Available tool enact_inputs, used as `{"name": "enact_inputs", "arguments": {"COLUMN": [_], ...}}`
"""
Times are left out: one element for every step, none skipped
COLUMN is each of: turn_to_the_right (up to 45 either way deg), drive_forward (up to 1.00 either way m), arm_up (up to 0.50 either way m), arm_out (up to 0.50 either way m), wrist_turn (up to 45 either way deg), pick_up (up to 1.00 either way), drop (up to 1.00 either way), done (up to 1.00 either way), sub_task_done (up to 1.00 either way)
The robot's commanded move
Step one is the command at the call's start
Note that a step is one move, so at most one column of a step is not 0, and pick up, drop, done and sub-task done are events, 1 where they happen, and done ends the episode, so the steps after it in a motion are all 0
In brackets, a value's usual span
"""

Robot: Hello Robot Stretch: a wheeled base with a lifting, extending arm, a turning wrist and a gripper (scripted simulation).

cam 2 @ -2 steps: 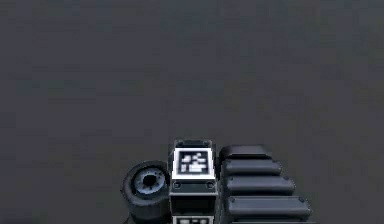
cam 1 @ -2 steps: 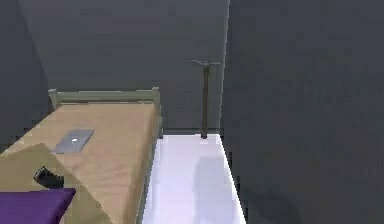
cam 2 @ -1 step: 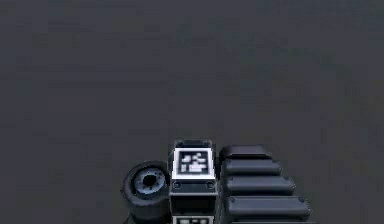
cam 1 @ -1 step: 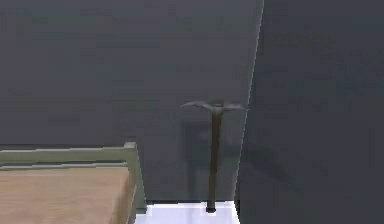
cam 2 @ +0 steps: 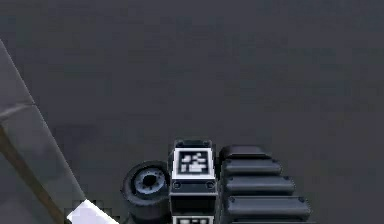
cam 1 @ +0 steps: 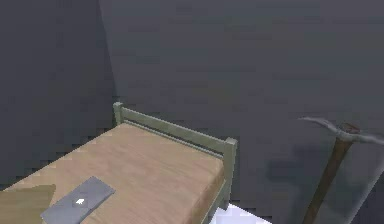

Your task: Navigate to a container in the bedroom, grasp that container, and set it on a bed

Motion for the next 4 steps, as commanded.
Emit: {"name": "enact_inputs", "arguments": {"turn_to_the_right": [0.0,45.0,45.0,45.0], "drive_forward": [0.05,0.0,0.0,0.0], "arm_up": [0.0,0.0,0.0,0.0], "arm_out": [0.0,0.0,0.0,0.0], "wrist_turn": [0.0,0.0,0.0,0.0], "pick_up": [0.0,0.0,0.0,0.0], "drop": [0.0,0.0,0.0,0.0], "done": [0.0,0.0,0.0,0.0], "sub_task_done": [0.0,0.0,0.0,0.0]}}
